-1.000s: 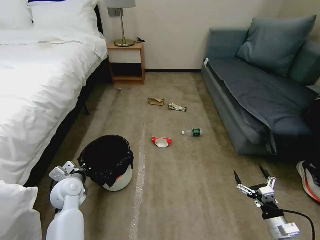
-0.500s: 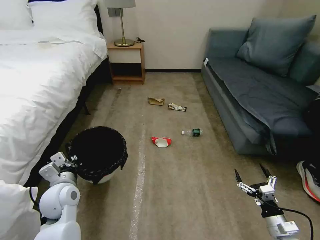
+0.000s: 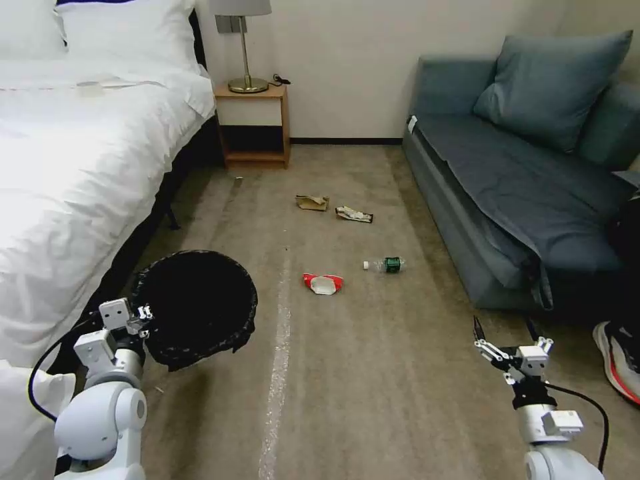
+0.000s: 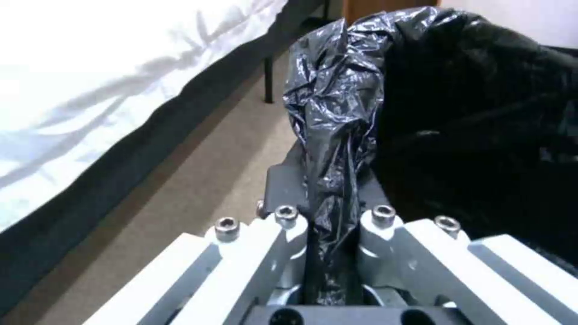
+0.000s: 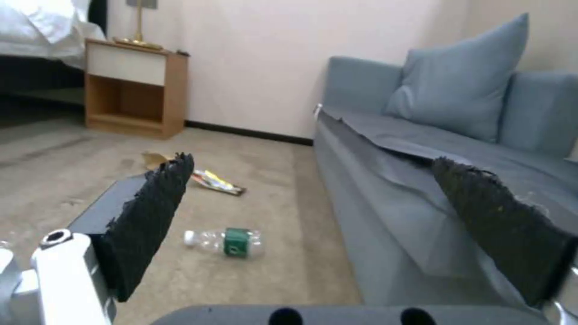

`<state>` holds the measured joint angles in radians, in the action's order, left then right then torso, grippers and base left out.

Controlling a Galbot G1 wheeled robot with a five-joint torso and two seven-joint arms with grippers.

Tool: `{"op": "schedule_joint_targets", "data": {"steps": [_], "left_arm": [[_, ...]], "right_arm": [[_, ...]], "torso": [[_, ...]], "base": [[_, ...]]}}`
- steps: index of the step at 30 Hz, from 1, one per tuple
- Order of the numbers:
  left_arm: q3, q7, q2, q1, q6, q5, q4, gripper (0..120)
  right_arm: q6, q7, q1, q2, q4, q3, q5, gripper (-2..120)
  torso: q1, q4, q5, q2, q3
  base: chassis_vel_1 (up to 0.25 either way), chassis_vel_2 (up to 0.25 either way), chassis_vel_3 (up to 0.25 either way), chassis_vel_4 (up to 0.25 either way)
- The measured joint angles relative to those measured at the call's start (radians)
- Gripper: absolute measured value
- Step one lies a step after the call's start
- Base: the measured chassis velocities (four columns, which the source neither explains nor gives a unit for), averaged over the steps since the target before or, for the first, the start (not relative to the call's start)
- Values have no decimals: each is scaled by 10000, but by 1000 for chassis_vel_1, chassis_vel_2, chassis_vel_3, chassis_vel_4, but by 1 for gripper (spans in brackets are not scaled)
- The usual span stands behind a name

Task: Pick up the trash bin, then pick up the garbage on the floor and place it into the trash bin.

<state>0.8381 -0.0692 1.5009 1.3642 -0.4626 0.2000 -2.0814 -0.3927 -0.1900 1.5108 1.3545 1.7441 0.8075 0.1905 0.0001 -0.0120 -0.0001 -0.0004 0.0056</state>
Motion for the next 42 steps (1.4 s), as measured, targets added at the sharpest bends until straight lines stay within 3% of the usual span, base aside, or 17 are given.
{"op": "schedule_joint_targets", "data": {"steps": [8,14,25,42], "left_arm": [[-1,-290,163,154,203,110,-4,5],[152,-114,198,354,550,-35,-17,5],[94,145,290,707,773,-127,-140,5],[115,81,337,623,830,-46,-120,5]], "right_arm": [[-681,40,-155,-89,-120,-66,-172,100],[-971,20,-180,-104,-187,-27,-388,100],[-957,46,-246,23,-300,35,-487,100],[-1026,-58,-221,34,-365,200,-428,100]], "torso": [[0,0,-1,0,0],[0,-2,1,0,0],[0,0,-2,0,0],[0,0,0,0,0]], "base": [[0,0,0,0],[0,0,0,0],[0,0,0,0],[-29,29,26,-28]]}}
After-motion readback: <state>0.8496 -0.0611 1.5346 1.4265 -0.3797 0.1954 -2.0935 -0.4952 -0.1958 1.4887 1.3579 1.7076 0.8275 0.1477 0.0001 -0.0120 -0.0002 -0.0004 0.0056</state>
